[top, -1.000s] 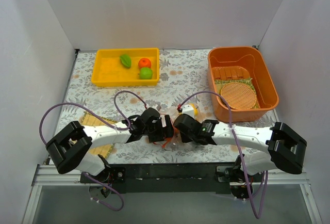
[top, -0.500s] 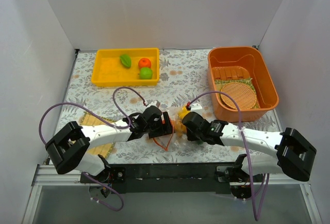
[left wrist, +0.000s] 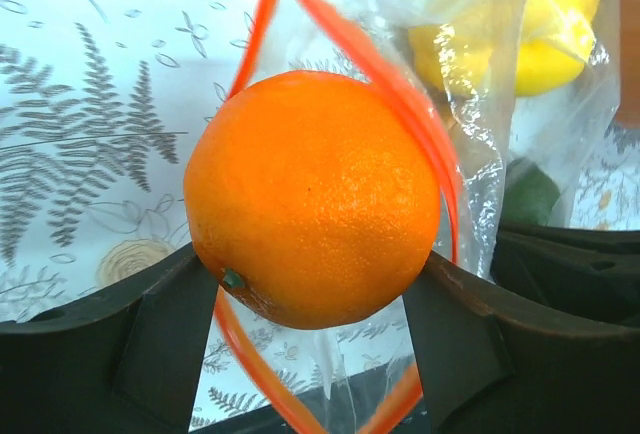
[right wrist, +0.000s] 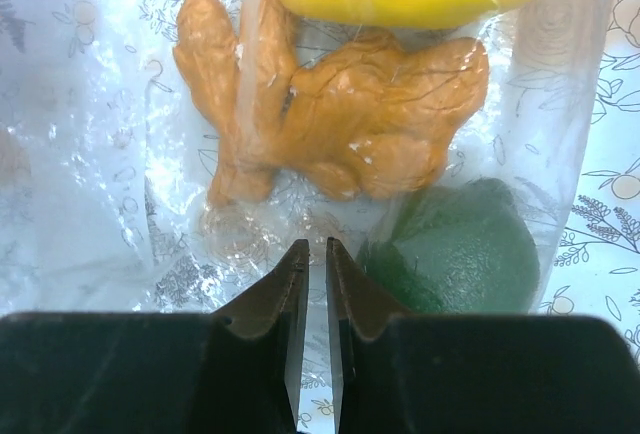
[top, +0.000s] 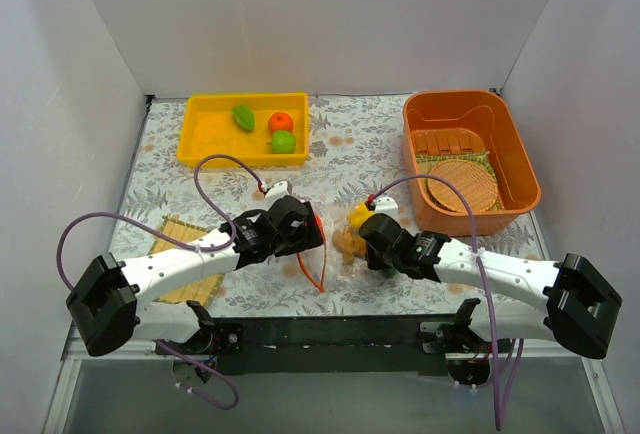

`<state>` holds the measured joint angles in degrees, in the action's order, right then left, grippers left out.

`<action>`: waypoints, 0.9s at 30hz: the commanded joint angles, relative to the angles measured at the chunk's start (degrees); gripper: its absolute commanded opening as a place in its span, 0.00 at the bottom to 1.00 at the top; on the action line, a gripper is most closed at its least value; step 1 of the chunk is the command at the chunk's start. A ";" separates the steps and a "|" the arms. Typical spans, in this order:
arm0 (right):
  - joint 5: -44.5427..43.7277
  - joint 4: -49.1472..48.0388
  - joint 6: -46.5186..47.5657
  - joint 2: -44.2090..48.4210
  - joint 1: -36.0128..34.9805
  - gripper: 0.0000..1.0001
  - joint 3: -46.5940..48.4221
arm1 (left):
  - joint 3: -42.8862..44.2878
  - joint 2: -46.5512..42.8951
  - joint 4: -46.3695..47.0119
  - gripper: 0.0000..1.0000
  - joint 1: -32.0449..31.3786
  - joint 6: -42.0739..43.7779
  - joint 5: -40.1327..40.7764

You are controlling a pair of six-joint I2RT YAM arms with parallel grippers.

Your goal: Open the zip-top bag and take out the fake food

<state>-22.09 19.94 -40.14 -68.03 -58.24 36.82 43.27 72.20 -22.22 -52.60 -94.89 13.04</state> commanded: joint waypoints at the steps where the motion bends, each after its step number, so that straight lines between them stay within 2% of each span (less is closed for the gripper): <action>1: -0.15 1.15 1.47 1.76 0.41 0.20 0.10 | 4.10 -3.91 -10.64 0.39 0.74 -3.36 8.22; 9: 0.11 1.41 2.78 3.60 0.41 0.20 0.71 | 8.67 -7.52 -18.03 0.38 3.20 -2.93 12.71; 12: 0.64 1.41 3.40 3.87 0.32 0.20 1.15 | 10.87 -6.82 -14.89 0.38 9.07 1.27 10.45; 13: 0.82 1.41 3.58 3.87 0.40 0.20 1.15 | 11.66 -6.03 -13.13 0.38 14.49 2.85 6.60; 15: 1.17 1.41 4.10 4.40 0.41 0.20 1.24 | 12.63 -4.28 -6.30 0.38 18.83 6.71 4.63; 16: 1.17 1.41 4.28 4.57 0.41 0.20 1.06 | 15.16 -2.52 -4.61 0.39 22.76 7.26 4.19; 17: 1.17 1.50 4.80 4.92 0.41 0.20 1.15 | 16.66 2.45 -2.94 0.38 24.89 8.14 1.14; 19: 0.82 2.20 5.25 5.10 0.49 0.20 1.76 | 20.69 7.92 1.20 0.39 29.19 10.15 0.67; 21: 0.99 2.47 5.95 5.10 0.49 0.20 2.55 | 26.58 16.71 5.32 0.40 31.41 11.83 -0.03; 24: 1.60 2.99 6.83 5.27 0.67 0.20 3.35 | 36.60 29.07 5.61 0.41 35.80 12.54 -0.55; 27: 2.48 3.61 7.36 5.63 0.76 0.21 4.23 | 45.57 38.75 4.99 0.51 38.53 13.85 -1.52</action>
<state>-20.51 22.81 -34.74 -63.90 -57.80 37.71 79.68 101.97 -19.18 -17.37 -84.58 13.54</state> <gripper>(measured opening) 0.205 0.666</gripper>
